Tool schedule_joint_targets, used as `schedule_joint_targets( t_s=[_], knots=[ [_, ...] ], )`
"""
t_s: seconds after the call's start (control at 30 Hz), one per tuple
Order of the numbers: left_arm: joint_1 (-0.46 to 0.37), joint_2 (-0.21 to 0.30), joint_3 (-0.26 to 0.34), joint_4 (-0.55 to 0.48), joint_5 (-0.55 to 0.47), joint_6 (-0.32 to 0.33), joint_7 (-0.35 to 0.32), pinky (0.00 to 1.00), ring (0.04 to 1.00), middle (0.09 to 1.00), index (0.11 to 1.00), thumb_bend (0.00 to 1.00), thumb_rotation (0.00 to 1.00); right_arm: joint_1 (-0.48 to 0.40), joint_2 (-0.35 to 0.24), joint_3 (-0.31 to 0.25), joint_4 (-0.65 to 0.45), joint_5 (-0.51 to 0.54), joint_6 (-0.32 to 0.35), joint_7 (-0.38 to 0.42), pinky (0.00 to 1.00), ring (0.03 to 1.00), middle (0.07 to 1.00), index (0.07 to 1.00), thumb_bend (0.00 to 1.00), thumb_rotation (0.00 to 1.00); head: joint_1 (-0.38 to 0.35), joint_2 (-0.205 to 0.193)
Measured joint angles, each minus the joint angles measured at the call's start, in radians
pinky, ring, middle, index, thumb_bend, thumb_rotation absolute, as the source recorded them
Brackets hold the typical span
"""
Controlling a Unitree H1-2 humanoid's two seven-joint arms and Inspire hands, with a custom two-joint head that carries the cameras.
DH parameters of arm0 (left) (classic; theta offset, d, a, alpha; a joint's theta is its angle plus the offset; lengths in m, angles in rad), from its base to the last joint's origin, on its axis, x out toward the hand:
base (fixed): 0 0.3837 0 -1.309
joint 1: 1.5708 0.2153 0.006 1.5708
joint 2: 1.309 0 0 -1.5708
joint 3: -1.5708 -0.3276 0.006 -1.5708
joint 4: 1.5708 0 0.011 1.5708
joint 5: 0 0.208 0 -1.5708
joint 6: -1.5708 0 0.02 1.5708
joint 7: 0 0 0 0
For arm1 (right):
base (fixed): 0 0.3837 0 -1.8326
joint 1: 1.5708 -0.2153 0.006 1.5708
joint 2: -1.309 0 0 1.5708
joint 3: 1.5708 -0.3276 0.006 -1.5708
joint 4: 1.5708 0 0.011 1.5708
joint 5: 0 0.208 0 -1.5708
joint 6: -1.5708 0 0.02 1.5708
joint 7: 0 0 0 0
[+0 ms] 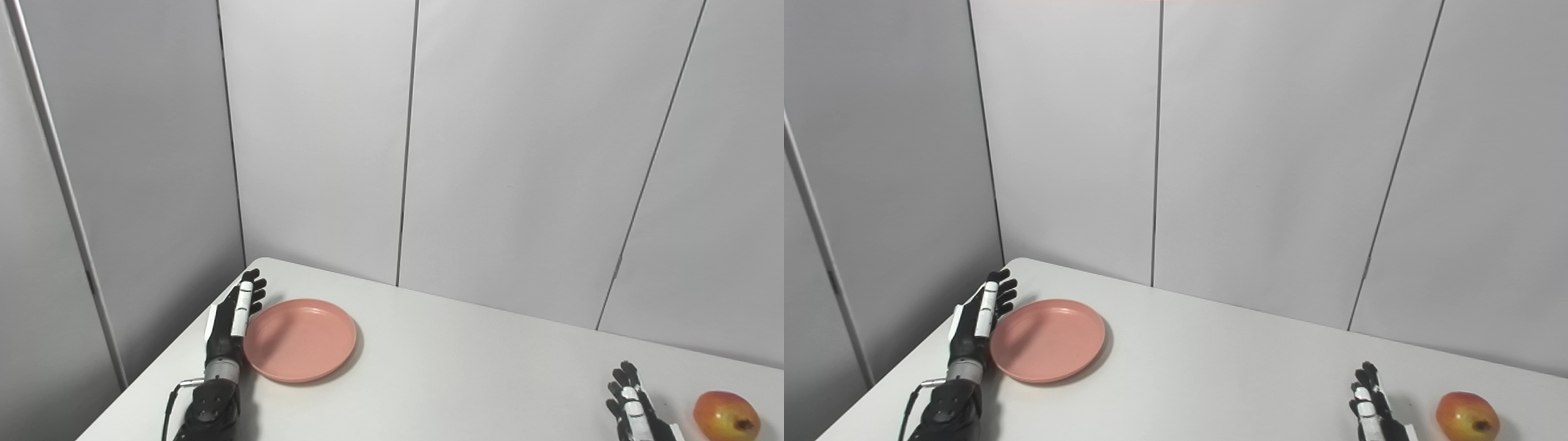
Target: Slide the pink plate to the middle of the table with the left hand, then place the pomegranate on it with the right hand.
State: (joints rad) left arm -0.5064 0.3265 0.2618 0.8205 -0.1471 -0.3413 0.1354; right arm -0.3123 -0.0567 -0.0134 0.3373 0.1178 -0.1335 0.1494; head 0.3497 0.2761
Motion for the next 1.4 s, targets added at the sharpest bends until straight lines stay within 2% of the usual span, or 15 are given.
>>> schedule_joint_targets(
  t_s=[0.37, 0.7, 1.03, 1.4],
  knots=[
    [0.006, -0.009, 0.002, -0.023, -0.049, 0.03, -0.1, 0.83, 0.853, 0.853, 0.842, 0.58, 1.0, 0.0, 0.0, 0.0, 0.0, 0.001, 0.0, 0.0, 1.0, 1.0, 1.0, 1.0, 0.38, 0.89, -0.003, 0.002],
    [0.018, -0.042, 0.005, -0.073, -0.088, 0.092, -0.151, 0.82, 0.835, 0.83, 0.819, 0.56, 1.0, 0.0, 0.0, 0.001, 0.0, -0.001, 0.0, 0.0, 1.0, 1.0, 1.0, 1.0, 0.38, 0.89, -0.011, 0.006],
    [0.026, -0.076, -0.015, -0.116, -0.091, 0.131, -0.154, 0.84, 0.855, 0.851, 0.836, 0.55, 1.0, 0.0, 0.005, 0.001, -0.001, -0.002, 0.0, -0.003, 1.0, 1.0, 1.0, 1.0, 0.37, 0.87, -0.029, 0.018],
    [0.041, -0.128, -0.036, -0.181, -0.087, 0.174, -0.153, 0.87, 0.878, 0.875, 0.858, 0.54, 1.0, 0.0, 0.01, -0.004, -0.001, 0.0, 0.0, -0.005, 1.0, 1.0, 1.0, 1.0, 0.41, 0.81, -0.08, 0.06]
  ],
)
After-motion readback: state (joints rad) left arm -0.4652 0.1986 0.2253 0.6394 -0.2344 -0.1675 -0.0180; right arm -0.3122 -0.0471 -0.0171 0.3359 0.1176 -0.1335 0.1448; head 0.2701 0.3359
